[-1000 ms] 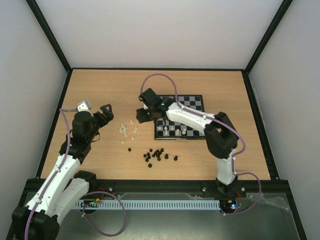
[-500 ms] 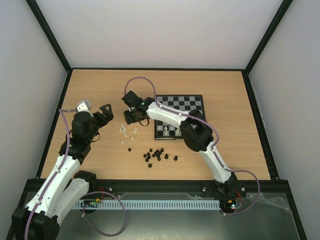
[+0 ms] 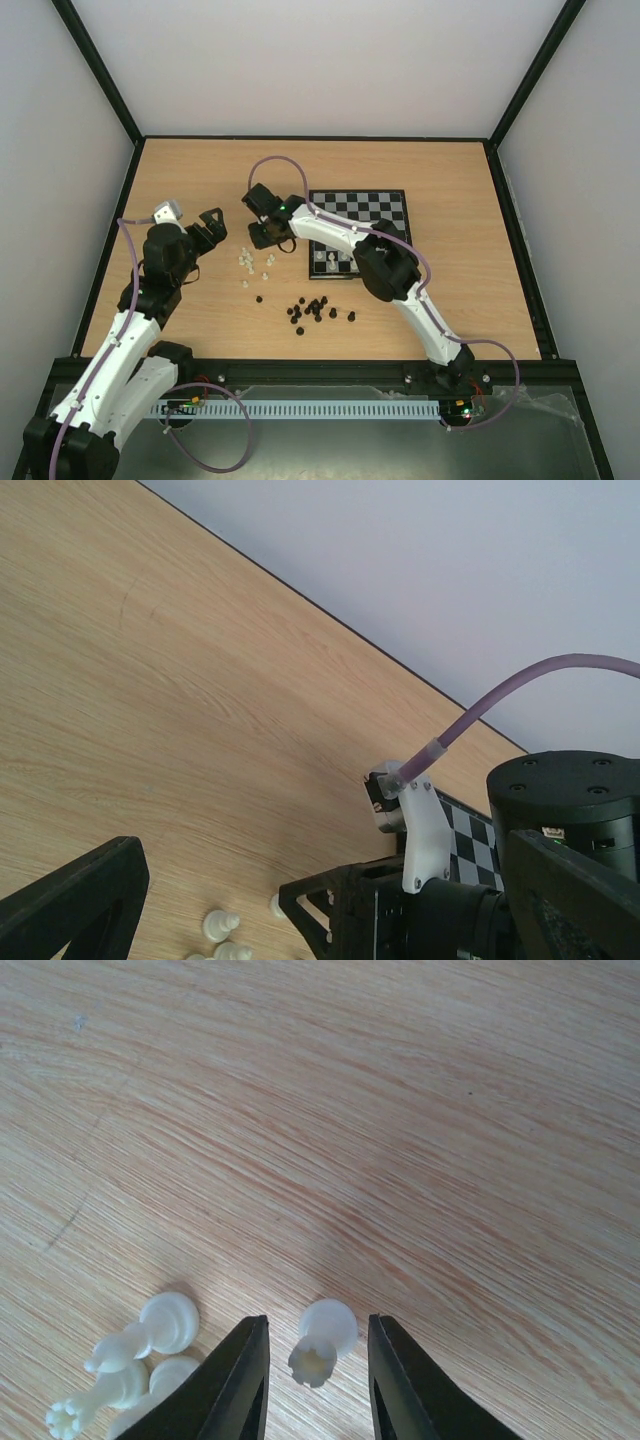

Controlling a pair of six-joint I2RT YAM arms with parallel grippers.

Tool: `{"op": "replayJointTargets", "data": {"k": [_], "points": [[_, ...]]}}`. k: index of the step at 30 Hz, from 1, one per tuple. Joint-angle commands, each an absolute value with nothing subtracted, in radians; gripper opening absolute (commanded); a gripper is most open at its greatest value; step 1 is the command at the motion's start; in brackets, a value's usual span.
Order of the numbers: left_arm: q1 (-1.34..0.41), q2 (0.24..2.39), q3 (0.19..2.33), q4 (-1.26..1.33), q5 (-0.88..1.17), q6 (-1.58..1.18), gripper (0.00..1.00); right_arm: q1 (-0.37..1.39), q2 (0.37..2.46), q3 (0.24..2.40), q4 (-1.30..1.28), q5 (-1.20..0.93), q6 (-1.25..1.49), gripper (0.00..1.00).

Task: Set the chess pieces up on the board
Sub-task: Pick up the chess piece at the center of the board.

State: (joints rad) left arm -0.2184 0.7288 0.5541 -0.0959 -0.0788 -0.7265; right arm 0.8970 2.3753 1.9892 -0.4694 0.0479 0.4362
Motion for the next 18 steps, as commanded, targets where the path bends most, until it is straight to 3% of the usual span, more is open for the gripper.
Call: {"op": "replayJointTargets", "data": {"k": [1, 7, 18], "points": [[-0.218, 0.715, 0.551, -0.099, -0.072, -0.727, 1.0, 0.902, 2.406, 2.032, -0.521, 0.049, 0.437, 0.28], [-0.218, 0.715, 0.551, -0.097, -0.072, -0.727, 0.99, 0.902, 2.417, 2.047, -0.526, 0.044, 0.437, 0.27], [-0.218, 0.713, 0.551, -0.097, -0.072, -0.726, 1.0, 0.904, 2.41, 2.045, -0.534, 0.05, 0.437, 0.12]]}}
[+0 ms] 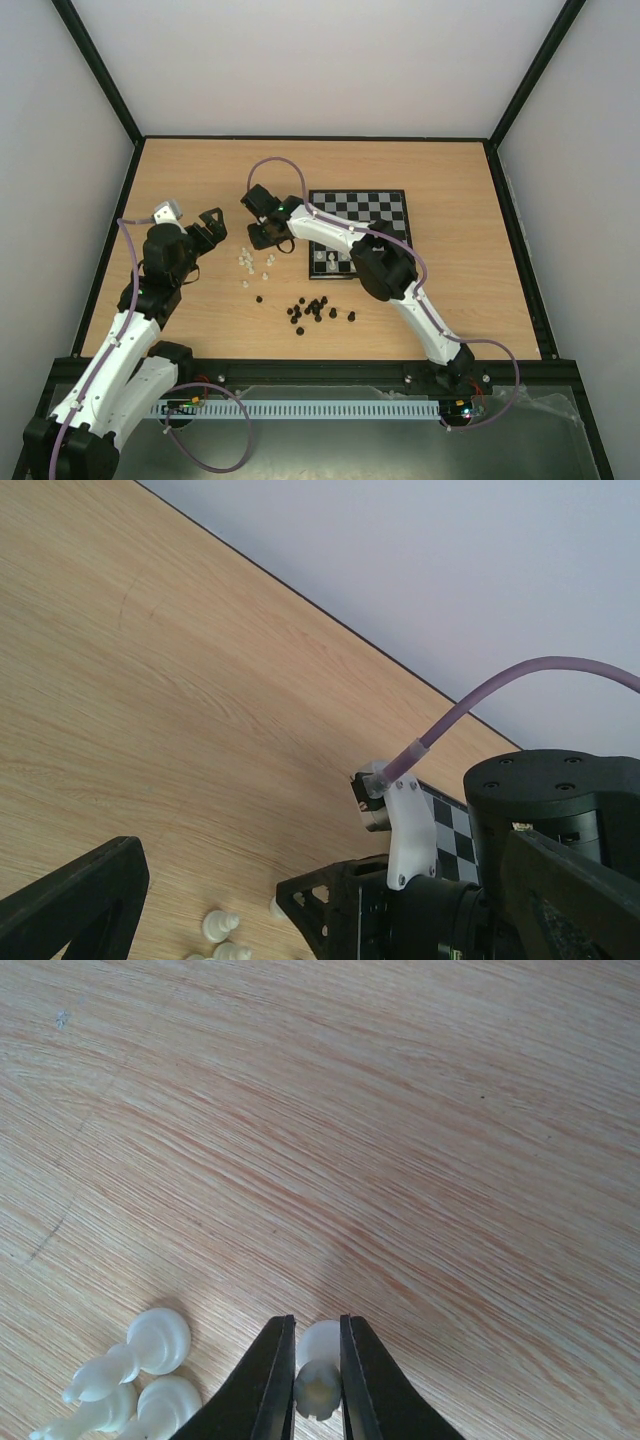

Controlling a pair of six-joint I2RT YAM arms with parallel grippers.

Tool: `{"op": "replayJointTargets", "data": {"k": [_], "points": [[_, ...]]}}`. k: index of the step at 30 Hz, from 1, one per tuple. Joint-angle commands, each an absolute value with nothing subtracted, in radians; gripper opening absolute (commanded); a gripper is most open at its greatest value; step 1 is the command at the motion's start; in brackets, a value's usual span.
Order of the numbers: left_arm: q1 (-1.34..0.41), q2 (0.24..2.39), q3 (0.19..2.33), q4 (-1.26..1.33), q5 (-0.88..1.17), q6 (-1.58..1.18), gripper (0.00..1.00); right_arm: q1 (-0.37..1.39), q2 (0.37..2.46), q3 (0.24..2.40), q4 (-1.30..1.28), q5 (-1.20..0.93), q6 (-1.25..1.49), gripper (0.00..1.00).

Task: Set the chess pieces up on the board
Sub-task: Pick up the chess piece at the center of the board.

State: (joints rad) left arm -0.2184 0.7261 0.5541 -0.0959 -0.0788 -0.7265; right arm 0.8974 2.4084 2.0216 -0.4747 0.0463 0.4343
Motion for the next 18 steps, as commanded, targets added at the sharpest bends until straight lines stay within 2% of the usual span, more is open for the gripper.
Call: {"op": "replayJointTargets", "data": {"k": [1, 6, 18], "points": [[-0.218, 0.712, 0.551, -0.098, -0.074, -0.726, 1.0, 0.904, 2.401, 2.039, -0.534, 0.051, 0.437, 0.12], [-0.218, 0.709, 0.551, -0.098, -0.077, -0.724, 1.0, 0.909, 2.285, 1.928, -0.489, 0.074, 0.431, 0.1], [-0.218, 0.708, 0.551, -0.1, -0.087, -0.721, 1.0, 0.91, 1.844, 1.457, -0.429, 0.151, 0.448, 0.11]]}}
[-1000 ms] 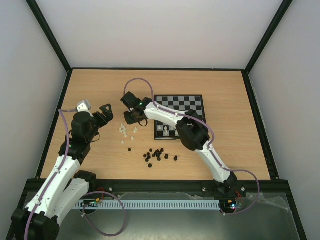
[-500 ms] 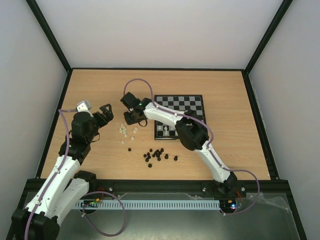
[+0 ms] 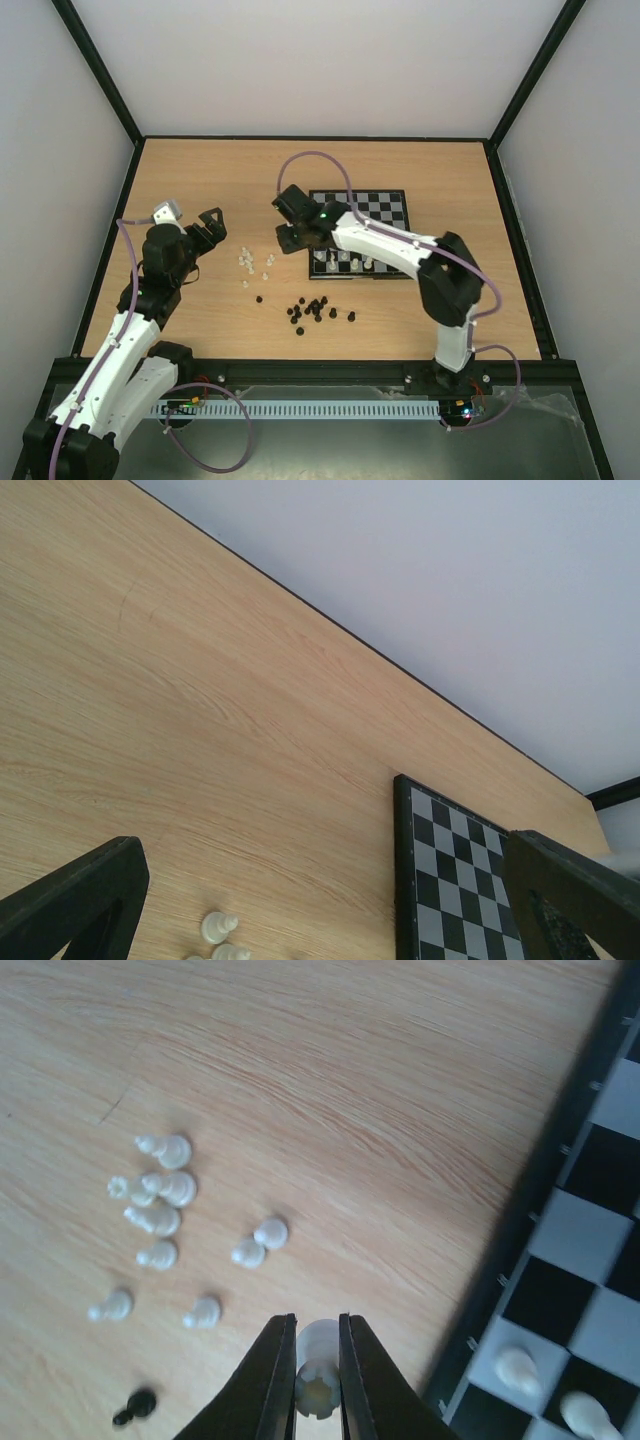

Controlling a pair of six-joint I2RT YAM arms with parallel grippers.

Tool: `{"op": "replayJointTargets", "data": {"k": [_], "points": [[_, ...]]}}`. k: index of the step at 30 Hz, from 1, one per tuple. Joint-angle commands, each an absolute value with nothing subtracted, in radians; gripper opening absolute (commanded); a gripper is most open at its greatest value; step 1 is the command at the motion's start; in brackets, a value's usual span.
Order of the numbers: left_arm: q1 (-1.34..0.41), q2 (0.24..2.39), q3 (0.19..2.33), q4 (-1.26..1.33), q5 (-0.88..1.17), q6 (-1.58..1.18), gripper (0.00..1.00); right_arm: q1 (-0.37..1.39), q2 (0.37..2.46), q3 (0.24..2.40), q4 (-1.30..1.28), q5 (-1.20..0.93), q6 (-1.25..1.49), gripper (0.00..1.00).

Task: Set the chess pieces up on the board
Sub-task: Pick up the chess piece at the center of the board, then place the chess piece on the chessboard.

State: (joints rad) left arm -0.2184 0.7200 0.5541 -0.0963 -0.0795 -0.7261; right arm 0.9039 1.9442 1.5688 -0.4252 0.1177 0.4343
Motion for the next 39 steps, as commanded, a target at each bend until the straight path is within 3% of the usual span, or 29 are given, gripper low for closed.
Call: {"op": "replayJointTargets", "data": {"k": [1, 15, 39], "points": [[-0.218, 0.707, 0.551, -0.1, -0.088, -0.722, 0.99, 0.91, 1.822, 1.428, -0.432, 0.154, 0.453, 0.11], [-0.218, 0.718, 0.548, -0.095, -0.093, -0.719, 1.0, 0.911, 1.68, 1.143, -0.367, 0.167, 0.513, 0.11], [-0.218, 0.708, 0.551, -0.1, -0.091, -0.718, 1.0, 0.902, 1.801, 1.205, -0.333, 0.237, 0.498, 0.11]]}}
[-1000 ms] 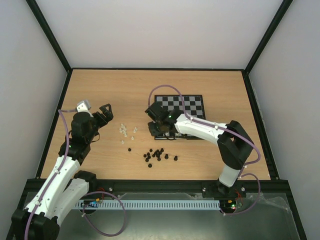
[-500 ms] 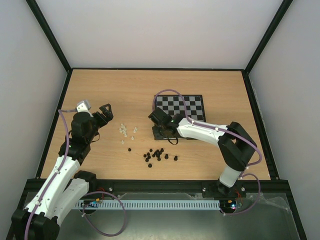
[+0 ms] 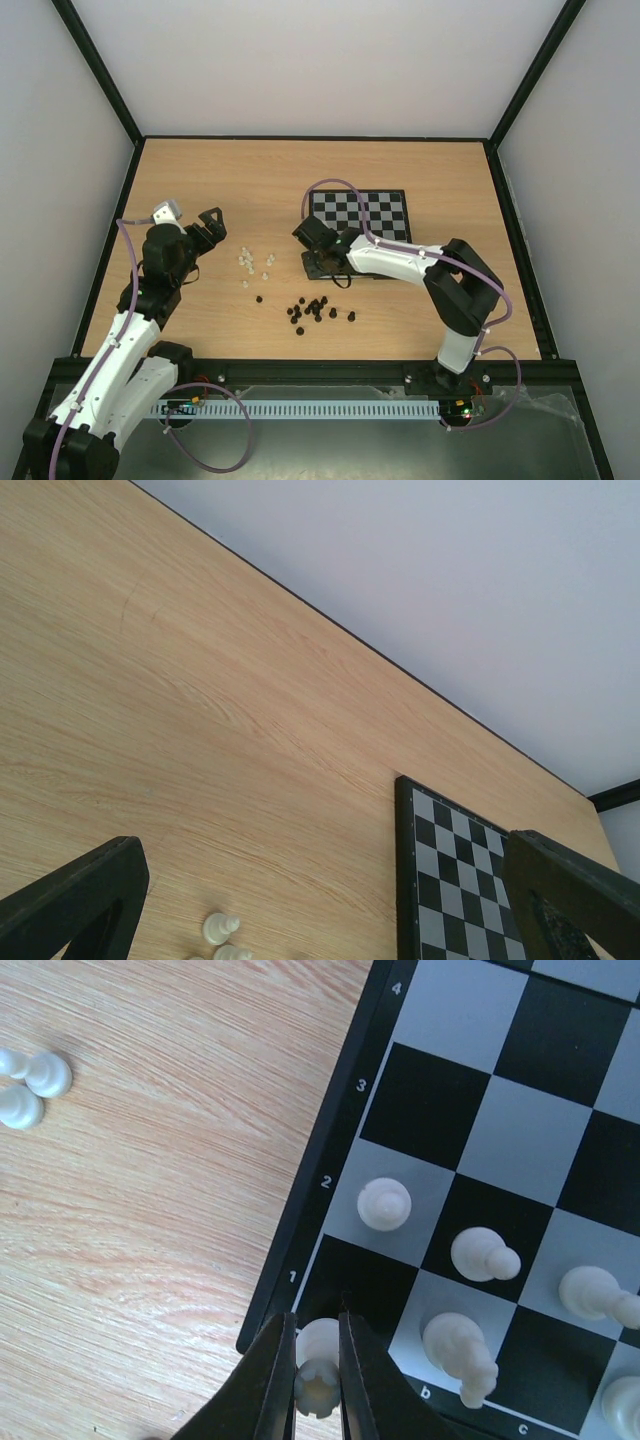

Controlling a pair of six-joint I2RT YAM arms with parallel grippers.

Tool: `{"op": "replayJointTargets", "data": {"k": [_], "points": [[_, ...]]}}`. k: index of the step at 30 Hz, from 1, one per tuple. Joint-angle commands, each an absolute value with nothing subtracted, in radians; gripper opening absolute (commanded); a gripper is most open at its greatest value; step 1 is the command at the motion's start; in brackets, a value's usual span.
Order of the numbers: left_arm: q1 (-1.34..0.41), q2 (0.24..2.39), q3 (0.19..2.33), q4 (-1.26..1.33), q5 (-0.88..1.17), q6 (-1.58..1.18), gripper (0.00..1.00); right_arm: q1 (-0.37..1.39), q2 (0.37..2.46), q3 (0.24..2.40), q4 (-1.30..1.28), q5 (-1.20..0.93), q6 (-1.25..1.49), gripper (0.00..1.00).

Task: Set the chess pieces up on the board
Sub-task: Place the chess piece on the chessboard.

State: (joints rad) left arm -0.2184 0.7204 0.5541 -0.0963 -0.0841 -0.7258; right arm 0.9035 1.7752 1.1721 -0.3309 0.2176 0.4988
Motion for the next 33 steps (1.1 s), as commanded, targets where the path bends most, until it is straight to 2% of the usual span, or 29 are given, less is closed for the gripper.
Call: {"op": "replayJointTargets", "data": {"k": [1, 20, 28, 33], "points": [[-0.217, 0.708, 0.551, -0.101, -0.091, -0.718, 1.0, 0.9, 1.804, 1.207, -0.332, 0.236, 0.496, 0.11], [-0.218, 0.7, 0.551, -0.103, -0.089, -0.717, 0.99, 0.868, 1.822, 1.194, -0.319, 0.23, 0.497, 0.12], [-0.218, 0.701, 0.551, -0.103, -0.089, -0.719, 1.0, 0.867, 1.818, 1.19, -0.319, 0.22, 0.497, 0.22], [-0.218, 0.701, 0.552, -0.101, -0.089, -0.718, 0.99, 0.866, 1.802, 1.192, -0.324, 0.215, 0.5, 0.23]]}}
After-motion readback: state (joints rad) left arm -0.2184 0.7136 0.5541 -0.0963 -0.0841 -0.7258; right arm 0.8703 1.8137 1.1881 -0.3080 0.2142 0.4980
